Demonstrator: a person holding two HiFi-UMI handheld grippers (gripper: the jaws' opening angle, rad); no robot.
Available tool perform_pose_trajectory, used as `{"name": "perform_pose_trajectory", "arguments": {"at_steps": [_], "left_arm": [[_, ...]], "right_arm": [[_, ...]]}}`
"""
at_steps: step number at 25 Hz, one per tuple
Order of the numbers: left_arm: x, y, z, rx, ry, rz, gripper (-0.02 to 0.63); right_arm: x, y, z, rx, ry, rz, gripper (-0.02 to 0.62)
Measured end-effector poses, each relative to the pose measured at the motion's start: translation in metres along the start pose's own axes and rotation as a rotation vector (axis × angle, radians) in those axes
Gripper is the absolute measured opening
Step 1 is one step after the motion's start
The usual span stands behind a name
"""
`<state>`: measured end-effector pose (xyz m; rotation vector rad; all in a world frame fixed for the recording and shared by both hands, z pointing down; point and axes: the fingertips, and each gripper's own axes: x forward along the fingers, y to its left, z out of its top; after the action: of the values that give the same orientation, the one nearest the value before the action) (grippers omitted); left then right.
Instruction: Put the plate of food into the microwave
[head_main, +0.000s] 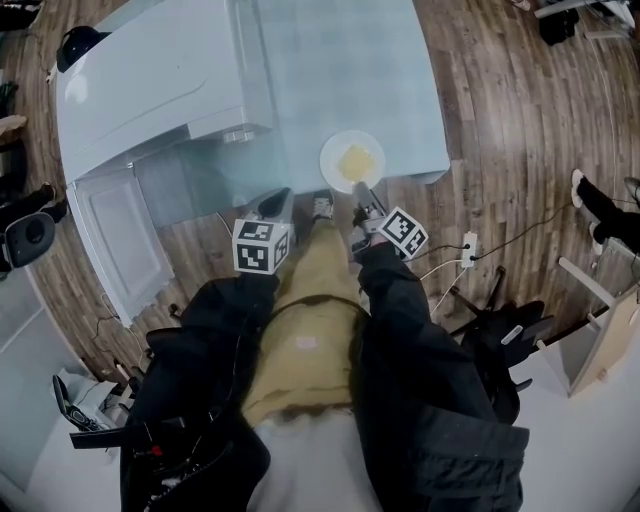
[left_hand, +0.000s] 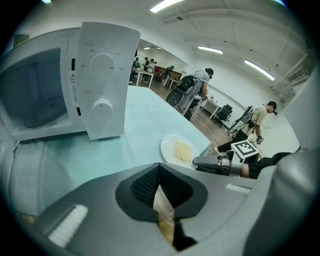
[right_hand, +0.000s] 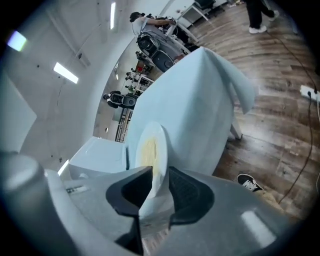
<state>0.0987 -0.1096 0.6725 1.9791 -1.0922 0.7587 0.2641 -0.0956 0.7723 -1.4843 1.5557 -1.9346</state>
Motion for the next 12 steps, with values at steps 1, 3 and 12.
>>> {"name": "perform_pose_trajectory", "arguments": {"at_steps": [1,3,12], "left_arm": [[0.000,0.000,-0.001,0.001,0.003,0.001,-0.002],[0.001,0.001,-0.002,0.003,0.011,0.003,-0.002],[-0.002,0.006,-0.006,0.010,0.018,0.008,-0.003]], "right_arm": [[0.002,0.000,-0.002,0.011,0.007,0.013,0.095],[0.005,0.002,-0.004,0.029,0.008,0.038,0.054],[-0.002,0.022,-0.006,0.052,-0.009,0.185,0.011]]}}
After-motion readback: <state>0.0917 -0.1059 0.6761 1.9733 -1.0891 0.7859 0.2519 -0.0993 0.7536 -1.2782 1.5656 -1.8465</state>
